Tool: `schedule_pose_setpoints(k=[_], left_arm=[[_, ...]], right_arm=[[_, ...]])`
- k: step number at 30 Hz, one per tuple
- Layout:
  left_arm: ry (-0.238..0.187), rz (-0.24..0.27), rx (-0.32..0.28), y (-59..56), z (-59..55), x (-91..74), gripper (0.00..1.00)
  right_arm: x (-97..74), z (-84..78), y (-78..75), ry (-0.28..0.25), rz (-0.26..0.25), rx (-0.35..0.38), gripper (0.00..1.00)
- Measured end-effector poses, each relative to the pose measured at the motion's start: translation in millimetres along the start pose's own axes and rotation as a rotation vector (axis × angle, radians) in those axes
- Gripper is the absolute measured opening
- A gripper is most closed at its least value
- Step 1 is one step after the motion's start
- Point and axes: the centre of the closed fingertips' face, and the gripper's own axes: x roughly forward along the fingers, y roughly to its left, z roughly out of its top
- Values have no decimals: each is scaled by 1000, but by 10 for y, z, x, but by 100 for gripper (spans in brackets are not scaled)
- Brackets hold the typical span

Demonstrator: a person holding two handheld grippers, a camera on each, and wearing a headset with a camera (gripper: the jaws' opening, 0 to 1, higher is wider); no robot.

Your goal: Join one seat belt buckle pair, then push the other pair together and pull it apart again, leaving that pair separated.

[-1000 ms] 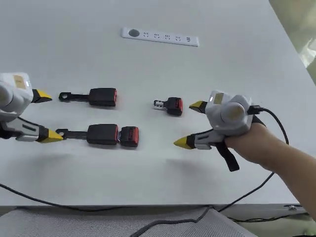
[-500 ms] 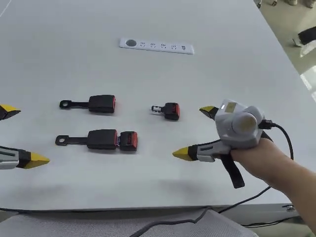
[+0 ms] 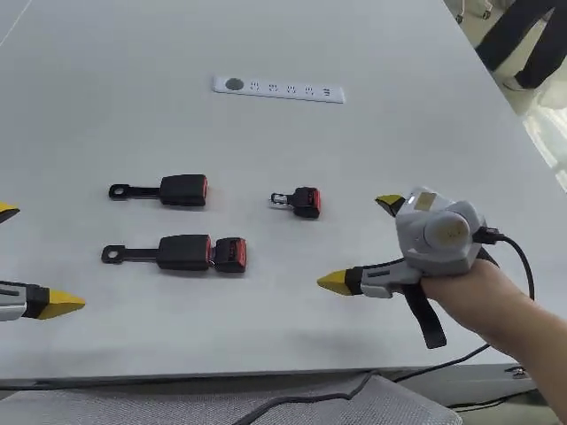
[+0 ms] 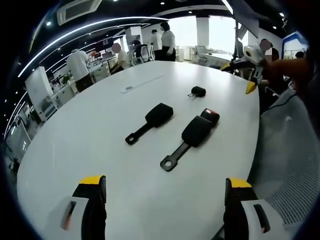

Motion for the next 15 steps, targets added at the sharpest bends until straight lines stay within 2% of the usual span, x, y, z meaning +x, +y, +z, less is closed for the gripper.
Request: schedule_pose_setpoints(k=[6,15], left_arm=[[-25,14,-33,25,20,-31,100],[-27,11,-26,19,19,-50,100]], right_arm=[[-5,52,28,-14,2,8,100],[-22,73,49,-15,1,1,100]])
